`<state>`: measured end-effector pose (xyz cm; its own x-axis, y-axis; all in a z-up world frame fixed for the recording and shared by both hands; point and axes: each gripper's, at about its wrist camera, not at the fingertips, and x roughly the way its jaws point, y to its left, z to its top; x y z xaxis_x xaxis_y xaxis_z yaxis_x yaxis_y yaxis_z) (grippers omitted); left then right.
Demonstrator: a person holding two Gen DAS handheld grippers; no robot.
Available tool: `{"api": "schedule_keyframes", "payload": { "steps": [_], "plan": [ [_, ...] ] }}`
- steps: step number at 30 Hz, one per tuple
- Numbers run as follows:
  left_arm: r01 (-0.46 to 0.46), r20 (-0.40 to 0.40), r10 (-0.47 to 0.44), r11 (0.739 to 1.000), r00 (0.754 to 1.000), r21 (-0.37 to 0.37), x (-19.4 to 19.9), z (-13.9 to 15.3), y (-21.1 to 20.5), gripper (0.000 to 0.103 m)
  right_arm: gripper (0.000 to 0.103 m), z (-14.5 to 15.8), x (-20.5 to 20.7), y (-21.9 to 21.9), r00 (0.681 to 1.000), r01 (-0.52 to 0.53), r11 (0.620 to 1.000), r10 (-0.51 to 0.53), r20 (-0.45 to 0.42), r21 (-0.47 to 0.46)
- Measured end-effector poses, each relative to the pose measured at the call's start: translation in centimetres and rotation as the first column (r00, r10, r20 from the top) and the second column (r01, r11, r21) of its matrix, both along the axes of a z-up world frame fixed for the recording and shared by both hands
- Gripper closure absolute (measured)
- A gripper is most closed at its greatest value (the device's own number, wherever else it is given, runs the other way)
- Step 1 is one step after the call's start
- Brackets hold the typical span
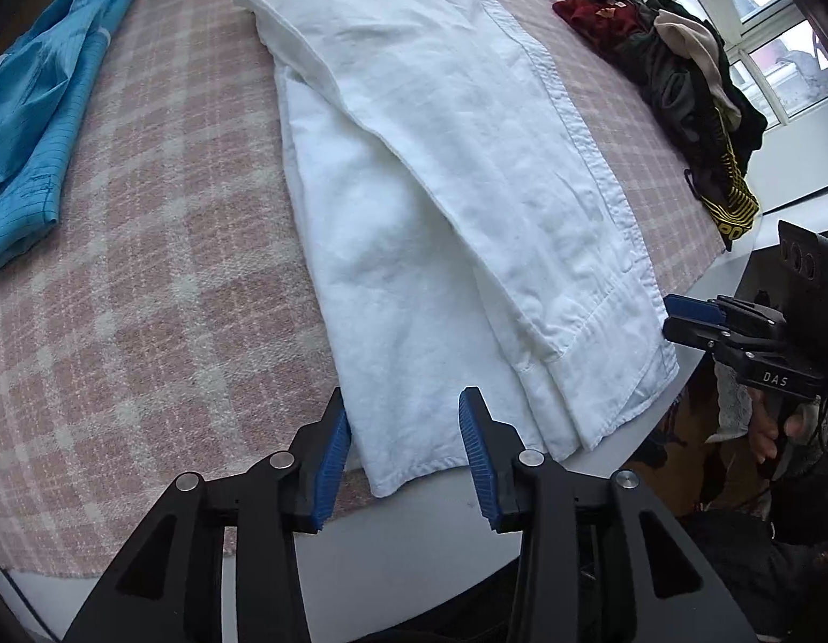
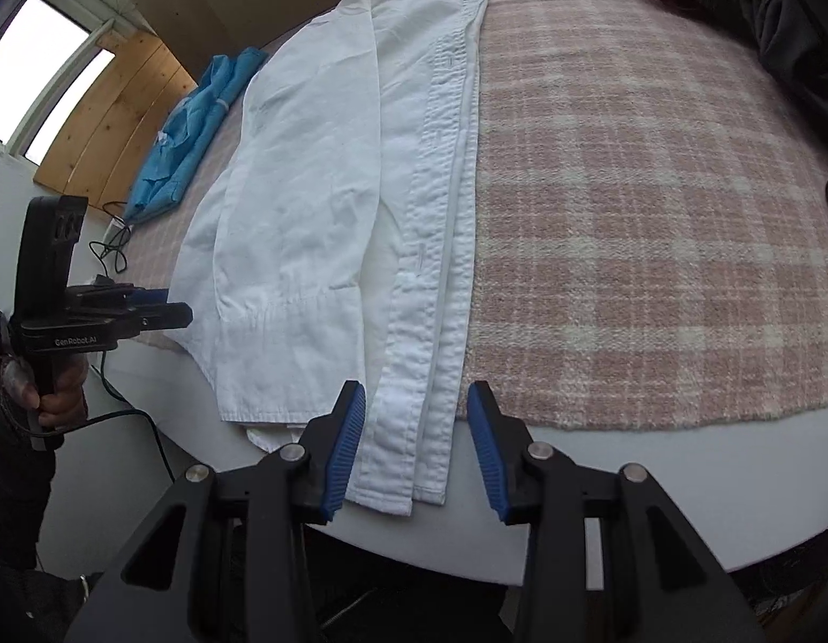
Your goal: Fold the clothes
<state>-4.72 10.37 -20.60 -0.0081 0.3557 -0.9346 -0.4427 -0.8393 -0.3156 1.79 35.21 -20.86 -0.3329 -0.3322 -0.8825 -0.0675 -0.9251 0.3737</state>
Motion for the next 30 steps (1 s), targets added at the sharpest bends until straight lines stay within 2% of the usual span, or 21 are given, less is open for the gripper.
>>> {"api": "schedule_keyframes", "payload": {
  "steps": [5, 6, 7, 8, 11, 15, 19, 25, 30],
  "plan": [
    [0.061, -0.022, -0.06, 0.998, 0.998, 0.001, 0.4, 0.1, 0.7, 0.064, 0.064, 0.1, 0.3, -1.4, 1.0, -0.029, 0.997, 0.03, -0.001, 0.071],
    [0.068, -0.013, -0.068, 0.998, 0.998, 0.015, 0.3, 0.1, 0.7, 0.066, 0.067, 0.0, 0.3, -1.8, 0.999, -0.044, 0.996, 0.044, 0.008, 0.073],
    [0.072, -0.009, -0.072, 0.997, 0.997, 0.024, 0.2, 0.0, 0.6, 0.071, 0.087, -0.1, 0.2, -2.0, 0.999, -0.051, 0.997, 0.05, 0.018, 0.063],
    [0.078, -0.012, -0.078, 0.997, 0.997, 0.019, 0.1, 0.0, 0.6, 0.073, 0.095, -0.4, 0.2, -2.0, 0.998, -0.048, 0.998, 0.047, 0.029, 0.037],
    [0.087, -0.015, -0.087, 0.996, 0.996, 0.014, 0.0, 0.1, 0.3, 0.089, 0.096, -0.4, -0.1, -2.2, 0.998, -0.055, 0.998, 0.054, 0.044, 0.026],
    [0.067, 0.02, -0.069, 0.994, 0.997, 0.086, -0.6, 0.7, -0.6, 0.095, 0.096, -0.3, 0.1, -0.1, 0.997, 0.052, 0.985, -0.043, 0.059, -0.166],
    [0.055, 0.031, -0.06, 0.986, 0.998, 0.155, -1.1, 2.5, -1.0, 0.097, 0.097, 0.9, 0.8, 2.0, 0.99, 0.138, 0.922, -0.132, 0.04, -0.361],
    [0.029, 0.044, -0.04, 0.972, 0.998, 0.231, -2.3, 4.3, -2.2, 0.098, 0.097, 2.3, 0.4, 2.8, 0.977, 0.2, 0.851, -0.208, 0.038, -0.486],
    [-0.024, 0.013, 0.021, 0.955, 1.0, 0.297, -4.3, 6.6, -2.3, 0.098, 0.097, 3.6, -1.4, 4.2, 0.964, 0.226, 0.777, -0.265, 0.022, -0.588]
  ]
}}
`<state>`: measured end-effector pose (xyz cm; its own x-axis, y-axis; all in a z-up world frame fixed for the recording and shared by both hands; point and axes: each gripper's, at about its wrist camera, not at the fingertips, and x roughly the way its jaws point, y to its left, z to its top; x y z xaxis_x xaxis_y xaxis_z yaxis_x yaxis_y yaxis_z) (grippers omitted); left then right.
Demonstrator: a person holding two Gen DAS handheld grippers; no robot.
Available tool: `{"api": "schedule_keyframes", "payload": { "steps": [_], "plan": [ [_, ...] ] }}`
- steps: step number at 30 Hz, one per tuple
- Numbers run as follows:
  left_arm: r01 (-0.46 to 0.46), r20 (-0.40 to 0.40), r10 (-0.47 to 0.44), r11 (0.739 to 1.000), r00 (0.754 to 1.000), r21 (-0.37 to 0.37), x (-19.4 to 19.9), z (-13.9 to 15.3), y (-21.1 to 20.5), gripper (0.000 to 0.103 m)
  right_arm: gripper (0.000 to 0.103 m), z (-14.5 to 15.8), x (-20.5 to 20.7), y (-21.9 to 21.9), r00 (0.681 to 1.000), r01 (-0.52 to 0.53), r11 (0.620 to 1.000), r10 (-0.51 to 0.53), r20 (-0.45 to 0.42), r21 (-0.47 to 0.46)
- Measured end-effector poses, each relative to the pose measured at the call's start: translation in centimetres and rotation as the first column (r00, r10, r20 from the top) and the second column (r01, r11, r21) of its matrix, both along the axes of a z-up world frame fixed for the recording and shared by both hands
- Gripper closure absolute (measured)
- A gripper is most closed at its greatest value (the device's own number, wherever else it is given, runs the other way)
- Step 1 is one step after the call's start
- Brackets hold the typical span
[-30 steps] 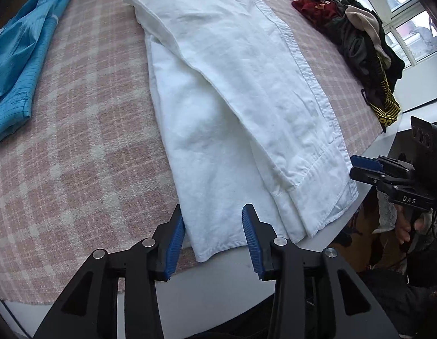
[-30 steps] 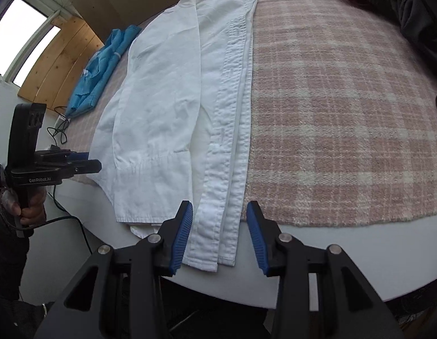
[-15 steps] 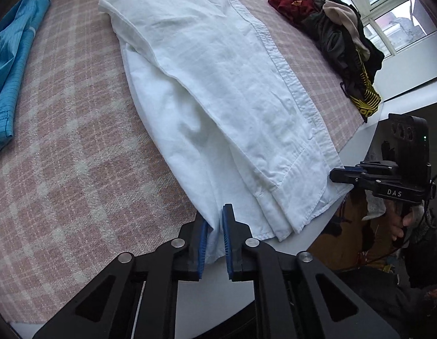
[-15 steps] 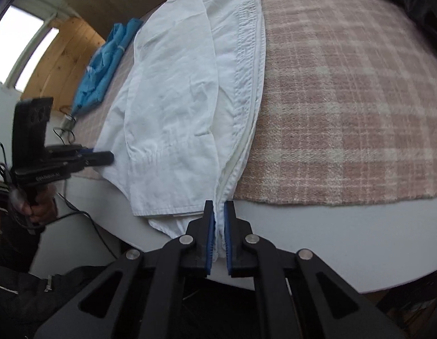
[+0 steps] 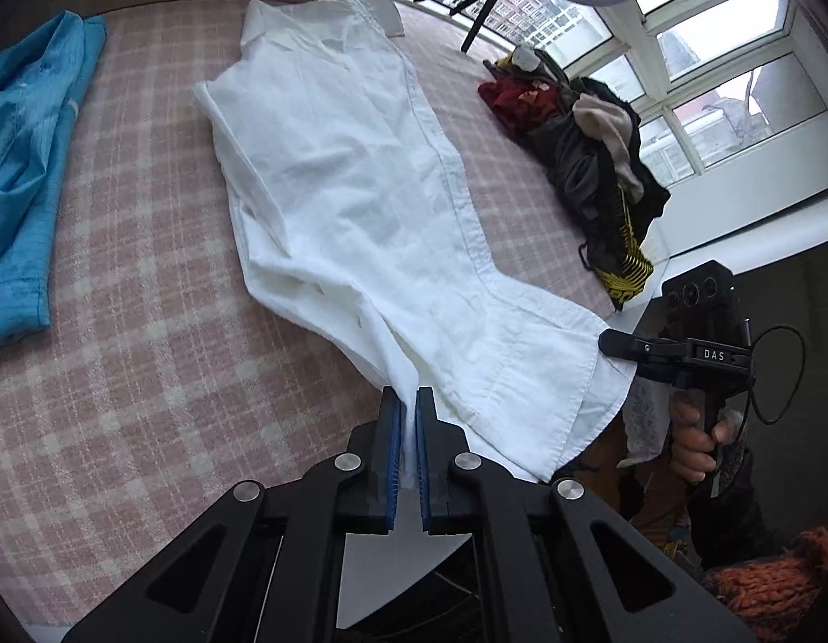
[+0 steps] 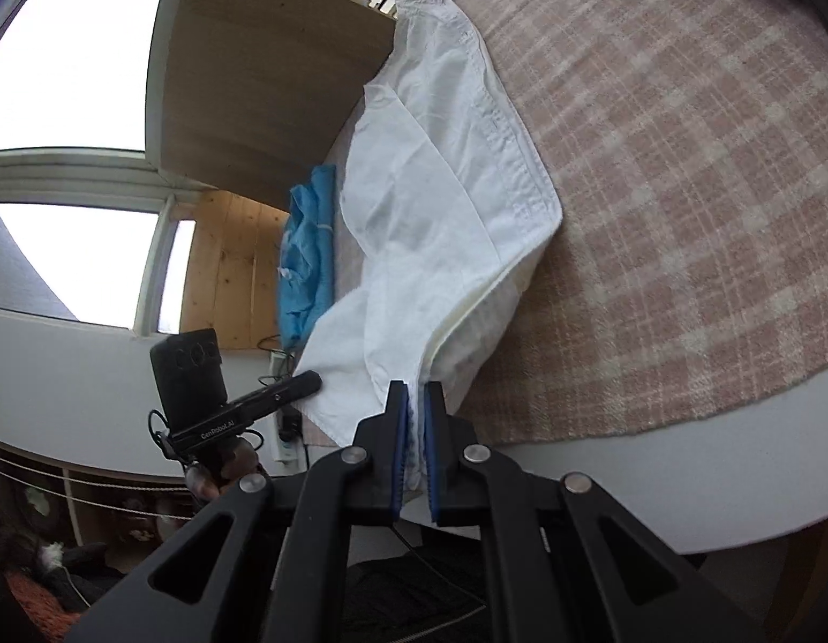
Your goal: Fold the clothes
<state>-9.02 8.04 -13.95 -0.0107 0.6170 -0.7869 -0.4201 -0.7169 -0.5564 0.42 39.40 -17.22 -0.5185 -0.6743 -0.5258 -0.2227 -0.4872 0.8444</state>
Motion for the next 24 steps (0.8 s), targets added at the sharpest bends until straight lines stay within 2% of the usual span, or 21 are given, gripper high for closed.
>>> {"api": "schedule_keyframes", "payload": {
  "steps": [3, 5, 7, 9, 11, 14, 18, 20, 22, 24],
  "plan": [
    [-0.044, -0.049, 0.045, 0.999, 0.998, 0.014, -2.8, 1.5, -0.2, 0.098, 0.098, 1.5, -2.5, 1.5, 0.998, 0.049, 0.998, -0.051, -0.043, -0.043],
    [-0.08, -0.069, 0.082, 0.996, 0.994, 0.037, -5.1, 2.3, -0.5, 0.098, 0.098, 2.4, -4.8, 2.3, 0.996, 0.064, 0.997, -0.066, -0.062, -0.04],
    [-0.117, -0.087, 0.121, 0.992, 0.989, 0.05, -7.5, 3.0, -0.5, 0.103, 0.099, 2.8, -7.6, 3.0, 0.995, 0.068, 0.998, -0.069, -0.072, -0.018],
    [-0.145, -0.098, 0.148, 0.989, 0.984, 0.037, -10.1, 2.9, -0.5, 0.103, 0.099, 2.5, -11.0, 3.6, 0.996, 0.071, 0.997, -0.07, -0.061, 0.012],
    [-0.182, -0.114, 0.178, 0.983, 0.977, -0.025, -12.7, 2.2, -0.2, 0.103, 0.099, 1.5, -14.7, 4.0, 0.997, 0.064, 0.997, -0.062, -0.034, 0.047],
    [-0.155, -0.108, 0.147, 0.986, 0.983, -0.065, -14.8, 0.5, 0.3, 0.103, 0.099, -0.4, -18.8, 4.3, 0.997, 0.06, 0.988, -0.065, 0.031, 0.139],
    [-0.086, -0.122, 0.068, 0.986, 0.99, -0.145, -13.9, -0.5, -0.5, 0.103, 0.098, -2.9, -21.8, 4.8, 0.986, 0.069, 0.976, -0.098, 0.133, 0.208],
    [-0.079, -0.127, 0.058, 0.982, 0.99, -0.172, -13.0, -0.6, -1.2, 0.101, 0.093, -3.9, -22.8, 5.2, 0.98, 0.045, 0.985, -0.075, 0.182, 0.167],
    [-0.066, -0.123, 0.048, 0.987, 0.991, -0.147, -12.0, -0.5, -1.6, 0.092, 0.091, -3.5, -23.0, 5.5, 0.981, 0.043, 0.988, -0.07, 0.181, 0.15],
    [-0.081, -0.137, 0.059, 0.984, 0.989, -0.16, -11.3, -0.5, -1.5, 0.089, 0.076, -1.8, -22.6, 5.7, 0.986, 0.049, 0.975, -0.081, 0.145, 0.217]
  ]
}}
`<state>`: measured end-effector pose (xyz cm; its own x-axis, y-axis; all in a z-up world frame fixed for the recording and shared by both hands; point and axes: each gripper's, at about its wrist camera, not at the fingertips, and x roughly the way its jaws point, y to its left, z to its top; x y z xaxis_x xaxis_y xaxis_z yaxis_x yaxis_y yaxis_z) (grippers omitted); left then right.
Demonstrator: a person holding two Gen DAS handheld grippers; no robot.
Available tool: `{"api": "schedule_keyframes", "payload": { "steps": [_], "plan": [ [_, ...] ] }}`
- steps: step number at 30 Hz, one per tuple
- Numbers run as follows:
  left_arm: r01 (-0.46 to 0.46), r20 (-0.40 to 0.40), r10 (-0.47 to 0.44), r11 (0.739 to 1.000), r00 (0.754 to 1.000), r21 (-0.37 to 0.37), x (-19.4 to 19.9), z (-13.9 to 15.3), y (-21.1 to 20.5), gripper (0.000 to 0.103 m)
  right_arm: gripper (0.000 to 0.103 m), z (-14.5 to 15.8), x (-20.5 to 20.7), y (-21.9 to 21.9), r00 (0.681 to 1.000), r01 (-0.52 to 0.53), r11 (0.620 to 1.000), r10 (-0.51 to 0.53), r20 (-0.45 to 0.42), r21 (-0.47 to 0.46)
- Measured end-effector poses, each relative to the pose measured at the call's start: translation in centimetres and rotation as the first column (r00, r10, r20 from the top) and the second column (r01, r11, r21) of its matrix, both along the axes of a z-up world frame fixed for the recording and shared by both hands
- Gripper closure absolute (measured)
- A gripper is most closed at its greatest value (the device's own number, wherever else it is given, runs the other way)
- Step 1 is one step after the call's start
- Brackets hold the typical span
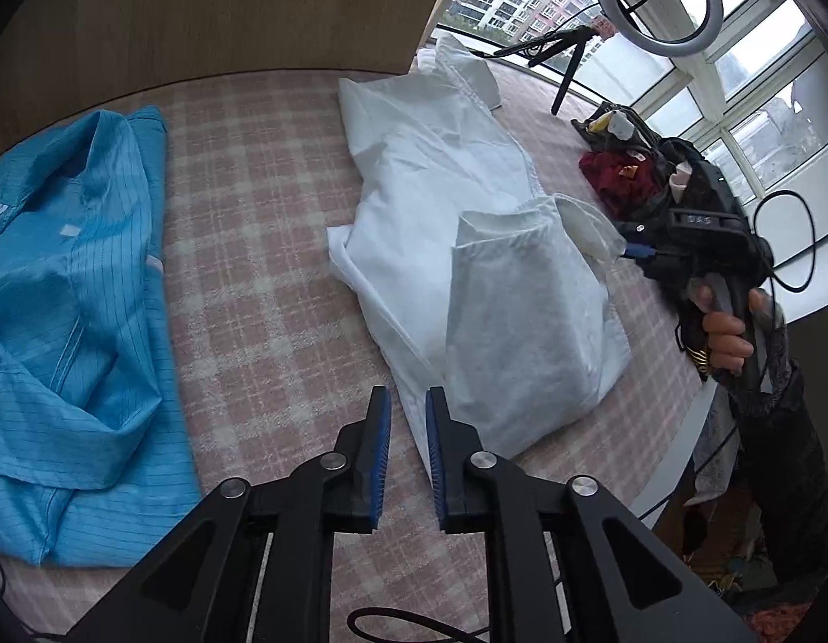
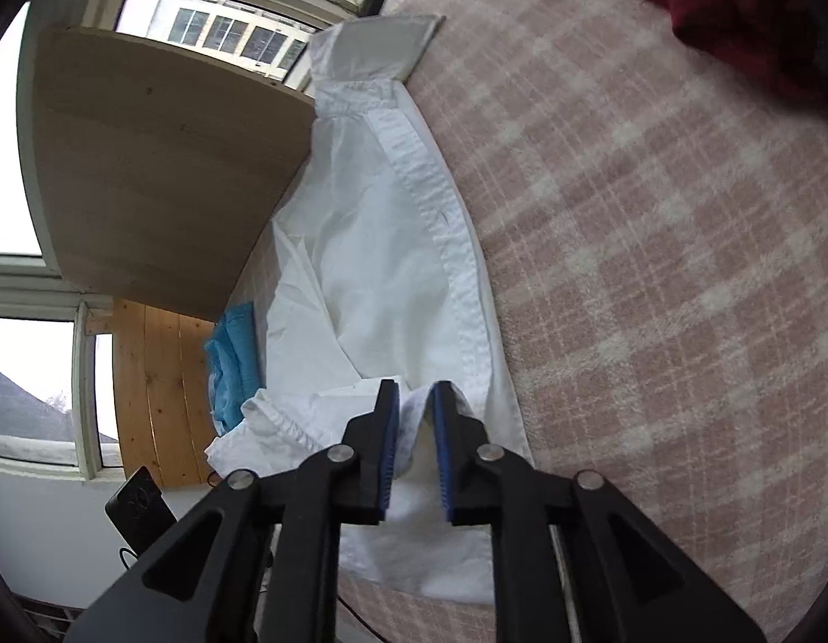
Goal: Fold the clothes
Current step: 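Open both grippers and release the folded hem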
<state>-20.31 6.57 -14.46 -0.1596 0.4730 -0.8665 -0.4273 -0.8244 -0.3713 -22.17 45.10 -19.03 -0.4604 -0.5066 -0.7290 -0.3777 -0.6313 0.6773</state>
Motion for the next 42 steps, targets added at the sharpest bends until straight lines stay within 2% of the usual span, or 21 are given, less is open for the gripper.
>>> {"api": "schedule_keyframes", "payload": {
  "steps": [1, 2, 4, 6, 9, 11, 17, 19, 21, 23, 24, 26, 27, 29, 31, 33, 36, 38, 40, 42],
  "plan": [
    [0.005, -0.004, -0.005, 1.0, 1.0, 0.001, 0.3, 0.1, 0.4, 0.089, 0.062, 0.8, 0.6, 0.3, 1.0, 0.02, 0.999, -0.02, -0.004, 0.047],
    [0.009, -0.009, -0.009, 1.0, 1.0, 0.003, 0.6, 0.1, 0.7, 0.089, 0.056, 1.7, 1.1, 0.6, 0.999, 0.04, 0.995, -0.039, -0.008, 0.094],
    [0.032, -0.033, -0.032, 0.999, 0.999, 0.002, 1.1, 0.5, 1.8, 0.089, 0.055, 3.1, 2.4, 1.1, 0.997, 0.073, 0.984, -0.07, -0.026, 0.16],
    [0.065, -0.072, -0.065, 0.998, 0.995, -0.002, 1.5, 1.0, 3.3, 0.088, 0.055, 3.6, 3.9, 0.9, 0.996, 0.07, 0.988, -0.06, -0.069, 0.139],
    [0.102, -0.096, -0.105, 0.994, 0.99, -0.031, 1.6, 0.9, 5.0, 0.086, 0.055, 3.4, 4.9, -2.1, 0.997, -0.042, 0.958, 0.059, -0.05, 0.285],
    [0.098, -0.094, -0.102, 0.994, 0.99, -0.051, 1.9, 0.4, 4.8, 0.086, 0.055, 2.2, 5.2, -3.6, 0.993, -0.105, 0.936, 0.117, -0.016, 0.337],
    [0.108, -0.042, -0.111, 0.992, 0.993, -0.058, 1.8, -1.6, 3.8, 0.079, 0.055, -1.4, 5.9, -4.6, 0.982, -0.184, 0.931, 0.187, 0.021, 0.315],
    [0.121, -0.044, -0.124, 0.991, 0.991, -0.06, 1.3, -2.1, 4.2, 0.073, 0.055, -1.9, 6.1, -4.3, 0.984, -0.172, 0.948, 0.178, 0.0, 0.27],
    [0.135, -0.038, -0.137, 0.99, 0.99, -0.051, 0.7, -2.8, 4.4, 0.072, 0.058, -2.2, 6.4, -4.0, 0.985, -0.157, 0.965, 0.168, -0.032, 0.209],
    [0.133, 0.003, -0.133, 0.991, 0.991, -0.01, 0.2, -3.6, 4.3, 0.072, 0.079, -2.5, 6.8, -3.8, 0.985, -0.16, 0.973, 0.169, -0.041, 0.164],
    [0.127, 0.029, -0.128, 0.992, 0.991, 0.015, 0.0, -3.9, 4.2, 0.075, 0.081, -2.5, 7.0, -3.8, 0.984, -0.163, 0.973, 0.171, -0.04, 0.163],
    [0.124, 0.049, -0.126, 0.992, 0.991, 0.039, 0.0, -3.8, 4.0, 0.083, 0.089, -2.4, 7.5, -3.6, 0.983, -0.166, 0.974, 0.175, -0.048, 0.156],
    [0.123, 0.057, -0.125, 0.991, 0.99, 0.048, 0.0, -3.7, 3.9, 0.095, 0.089, -2.1, 7.8, -3.5, 0.983, -0.166, 0.972, 0.177, -0.051, 0.165],
    [0.142, 0.004, -0.142, 0.989, 0.99, -0.03, 0.3, -2.9, 4.3, 0.097, 0.095, -1.5, 8.3, -3.4, 0.982, -0.167, 0.967, 0.18, -0.058, 0.19],
    [0.127, -0.065, -0.139, 0.979, 0.988, -0.158, 0.3, -2.2, 4.6, 0.098, 0.095, -0.6, 8.6, -3.4, 0.983, -0.152, 0.96, 0.171, -0.061, 0.236],
    [0.101, -0.119, -0.138, 0.956, 0.983, -0.274, 0.2, -1.5, 4.8, 0.101, 0.095, 0.0, 8.7, -4.1, 0.984, -0.156, 0.944, 0.173, -0.037, 0.289],
    [0.088, -0.169, -0.136, 0.96, 0.976, -0.265, 0.9, 0.9, 4.8, 0.1, 0.087, 0.1, 8.5, -4.6, 0.979, -0.199, 0.923, 0.201, 0.03, 0.329],
    [0.125, -0.217, -0.181, 0.96, 0.959, -0.25, 2.5, 2.8, 6.0, 0.1, 0.085, 1.3, 8.9, -4.7, 0.983, -0.177, 0.907, 0.183, 0.02, 0.382],
    [0.228, -0.228, -0.276, 0.95, 0.934, -0.213, 4.5, 3.4, 8.1, 0.09, 0.085, 3.1, 9.3, -5.1, 0.983, -0.15, 0.885, 0.18, -0.029, 0.441],
    [0.337, -0.208, -0.372, 0.923, 0.905, -0.184, 6.1, 3.0, 10.1, 0.088, 0.085, 4.5, 9.3, -6.5, 0.964, -0.195, 0.876, 0.255, -0.079, 0.441]
  ]
}}
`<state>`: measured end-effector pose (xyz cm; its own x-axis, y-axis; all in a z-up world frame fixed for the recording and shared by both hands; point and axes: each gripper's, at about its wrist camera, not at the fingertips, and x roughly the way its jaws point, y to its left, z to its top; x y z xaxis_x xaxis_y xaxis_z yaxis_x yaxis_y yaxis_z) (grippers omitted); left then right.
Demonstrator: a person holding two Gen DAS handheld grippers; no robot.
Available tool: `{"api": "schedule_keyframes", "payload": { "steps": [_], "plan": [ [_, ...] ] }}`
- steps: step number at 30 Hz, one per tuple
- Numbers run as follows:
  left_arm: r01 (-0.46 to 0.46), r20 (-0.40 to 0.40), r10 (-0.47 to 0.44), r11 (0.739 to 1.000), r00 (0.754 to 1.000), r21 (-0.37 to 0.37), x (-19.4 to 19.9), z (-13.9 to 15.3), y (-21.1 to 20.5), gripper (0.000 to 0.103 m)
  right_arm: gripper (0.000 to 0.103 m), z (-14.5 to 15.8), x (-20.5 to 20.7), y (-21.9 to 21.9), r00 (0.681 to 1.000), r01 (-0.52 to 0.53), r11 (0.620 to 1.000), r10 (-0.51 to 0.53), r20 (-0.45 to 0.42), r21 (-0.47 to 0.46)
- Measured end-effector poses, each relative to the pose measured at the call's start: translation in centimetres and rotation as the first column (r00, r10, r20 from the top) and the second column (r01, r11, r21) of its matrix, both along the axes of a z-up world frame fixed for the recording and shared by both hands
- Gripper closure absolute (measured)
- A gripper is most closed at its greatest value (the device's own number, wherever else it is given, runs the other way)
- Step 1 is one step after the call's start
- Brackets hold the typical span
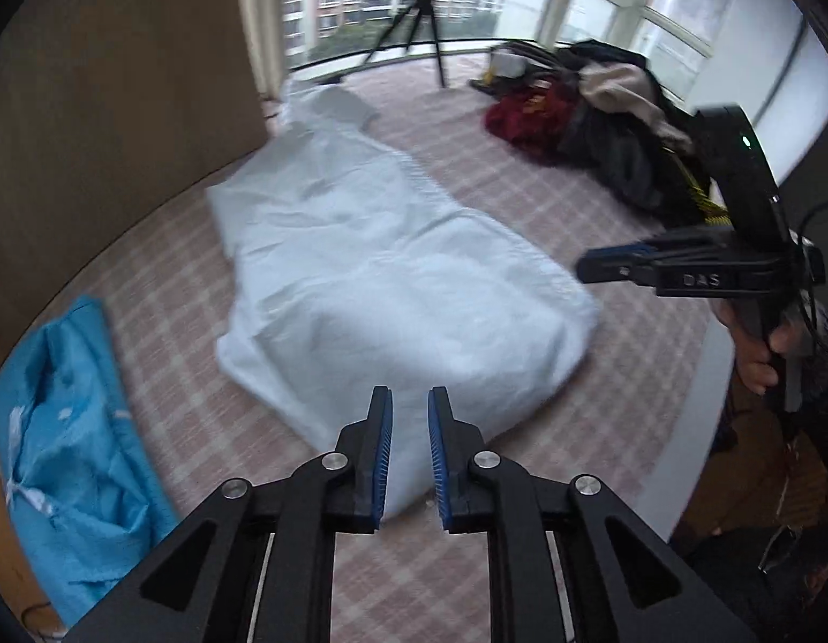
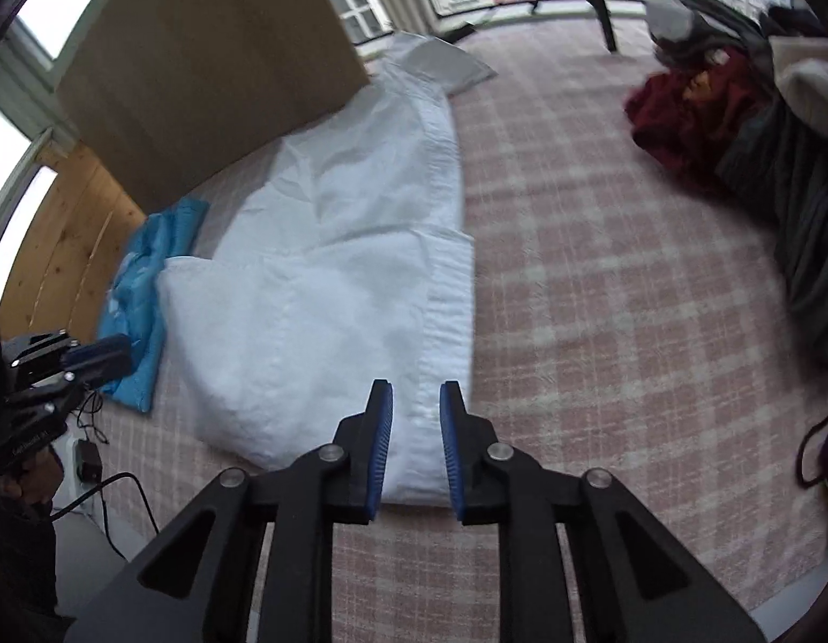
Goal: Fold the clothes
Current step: 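Pinch the folded shirt edge with both grippers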
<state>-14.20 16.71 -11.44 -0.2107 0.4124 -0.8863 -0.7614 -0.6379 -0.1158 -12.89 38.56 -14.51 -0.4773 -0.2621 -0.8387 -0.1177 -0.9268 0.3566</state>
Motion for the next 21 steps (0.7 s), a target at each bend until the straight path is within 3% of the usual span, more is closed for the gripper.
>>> {"api": "schedule_keyframes", "payload": {
  "steps": [2, 5, 7, 10, 12, 14, 16, 18, 21],
  "plan": [
    [0.048, -0.002, -0.048, 0.998, 0.999, -0.042, 0.5, -1.5, 1.8, 0.088, 0.085, 0.3, -0.4, -2.0, 0.995, -0.103, 0.994, 0.102, -0.01, -0.049],
    [-0.003, 0.05, 0.007, 0.995, 0.999, -0.099, -2.1, -4.7, 2.5, 0.088, 0.085, -1.0, -1.6, -4.8, 0.977, -0.21, 0.975, 0.211, 0.013, -0.077],
    [-0.082, 0.076, 0.096, 0.983, 0.993, -0.166, -4.3, -7.5, 2.0, 0.088, 0.085, -2.8, -3.1, -6.0, 0.974, -0.222, 0.975, 0.223, 0.047, -0.02],
    [-0.149, 0.106, 0.167, 0.976, 0.98, -0.16, -5.7, -8.9, 0.6, 0.091, 0.089, -5.7, -4.9, -6.3, 0.975, -0.199, 0.976, 0.188, 0.117, 0.087],
    [-0.161, 0.086, 0.176, 0.974, 0.981, -0.158, -5.3, -7.7, 0.0, 0.092, 0.09, -5.5, -4.6, -5.7, 0.977, -0.183, 0.979, 0.172, 0.122, 0.09],
    [-0.164, 0.083, 0.17, 0.983, 0.982, -0.08, -5.0, -5.4, -0.6, 0.091, 0.09, -4.3, -4.1, -5.3, 0.981, -0.173, 0.982, 0.166, 0.098, 0.07],
    [-0.142, 0.056, 0.141, 0.99, 0.988, 0.007, -4.7, -3.3, -0.7, 0.085, 0.089, -2.9, -3.8, -5.1, 0.983, -0.173, 0.984, 0.17, 0.065, 0.037],
    [-0.112, 0.018, 0.112, 0.993, 0.994, 0.027, -5.0, -2.7, -0.1, 0.077, 0.089, -2.2, -4.5, -6.2, 0.978, -0.207, 0.978, 0.208, 0.024, -0.023],
    [-0.128, -0.025, 0.126, 0.989, 0.992, -0.071, -7.4, -5.5, 1.2, 0.075, 0.089, -3.5, -6.4, -7.4, 0.971, -0.231, 0.973, 0.232, 0.048, -0.024]
  ]
}}
